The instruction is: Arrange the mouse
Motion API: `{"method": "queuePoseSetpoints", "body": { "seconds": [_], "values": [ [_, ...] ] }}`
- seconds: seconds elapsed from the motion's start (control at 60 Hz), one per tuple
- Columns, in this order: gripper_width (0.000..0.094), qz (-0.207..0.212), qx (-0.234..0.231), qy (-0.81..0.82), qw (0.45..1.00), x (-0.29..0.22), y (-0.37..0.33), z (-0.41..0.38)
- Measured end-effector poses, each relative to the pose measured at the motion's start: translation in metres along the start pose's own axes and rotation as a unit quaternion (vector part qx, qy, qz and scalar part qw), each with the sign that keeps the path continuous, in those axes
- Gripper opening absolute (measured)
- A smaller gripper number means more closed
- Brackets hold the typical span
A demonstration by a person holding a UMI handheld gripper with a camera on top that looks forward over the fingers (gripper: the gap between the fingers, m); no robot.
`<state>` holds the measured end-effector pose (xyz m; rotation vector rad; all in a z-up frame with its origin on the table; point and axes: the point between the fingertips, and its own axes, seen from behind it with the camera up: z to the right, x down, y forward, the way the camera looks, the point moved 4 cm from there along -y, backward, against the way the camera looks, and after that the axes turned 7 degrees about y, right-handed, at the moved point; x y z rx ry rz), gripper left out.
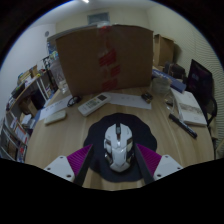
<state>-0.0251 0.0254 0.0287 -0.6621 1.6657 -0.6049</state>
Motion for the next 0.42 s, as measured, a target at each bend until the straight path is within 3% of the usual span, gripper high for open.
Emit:
{"method": "queuePoseSetpoints", "body": {
  "seconds": [0.25,0.417],
  "values": [
    [0.0838,0.040,0.017,0.019,0.999,0.028,-0.129,-0.062],
    [0.0837,0.034,-0.001,0.015,0.999,0.060,-0.200,-0.110]
  ]
}}
